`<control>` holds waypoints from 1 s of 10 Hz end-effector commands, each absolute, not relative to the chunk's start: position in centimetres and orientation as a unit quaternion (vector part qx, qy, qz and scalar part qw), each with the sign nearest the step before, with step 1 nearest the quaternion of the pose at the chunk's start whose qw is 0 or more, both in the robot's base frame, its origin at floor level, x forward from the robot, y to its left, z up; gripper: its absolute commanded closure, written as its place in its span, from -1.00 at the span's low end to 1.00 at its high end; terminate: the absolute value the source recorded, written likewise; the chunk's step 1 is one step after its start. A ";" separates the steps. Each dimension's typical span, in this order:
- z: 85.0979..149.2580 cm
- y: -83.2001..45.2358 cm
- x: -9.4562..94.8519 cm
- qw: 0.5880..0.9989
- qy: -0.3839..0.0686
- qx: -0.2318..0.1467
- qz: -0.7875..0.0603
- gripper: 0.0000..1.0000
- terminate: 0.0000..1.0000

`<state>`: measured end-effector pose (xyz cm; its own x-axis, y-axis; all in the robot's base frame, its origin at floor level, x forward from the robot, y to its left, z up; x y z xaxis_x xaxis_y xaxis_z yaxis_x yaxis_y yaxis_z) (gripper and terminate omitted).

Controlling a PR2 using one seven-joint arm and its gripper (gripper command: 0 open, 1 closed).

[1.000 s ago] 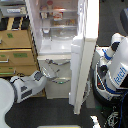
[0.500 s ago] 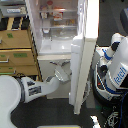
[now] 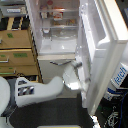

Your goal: Opening the fridge

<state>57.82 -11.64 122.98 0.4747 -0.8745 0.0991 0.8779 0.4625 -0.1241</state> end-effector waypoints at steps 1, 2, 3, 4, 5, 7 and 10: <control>141.9 -31.5 33.8 0.777 -0.076 -0.153 -0.606 -1.00 -1.00; 139.6 -29.4 36.0 0.801 -0.066 -0.139 -0.579 -1.00 -1.00; 138.3 -27.2 37.9 0.821 -0.068 -0.130 -0.552 -1.00 -1.00; 135.2 -22.9 40.9 0.850 -0.072 -0.102 -0.511 -1.00 -1.00; 132.6 -18.7 42.1 0.854 -0.094 -0.075 -0.506 -1.00 -1.00; 125.4 -7.5 42.8 0.853 -0.152 -0.010 -0.499 -1.00 -1.00; 117.6 4.2 45.6 0.882 -0.148 0.020 -0.448 -1.00 -1.00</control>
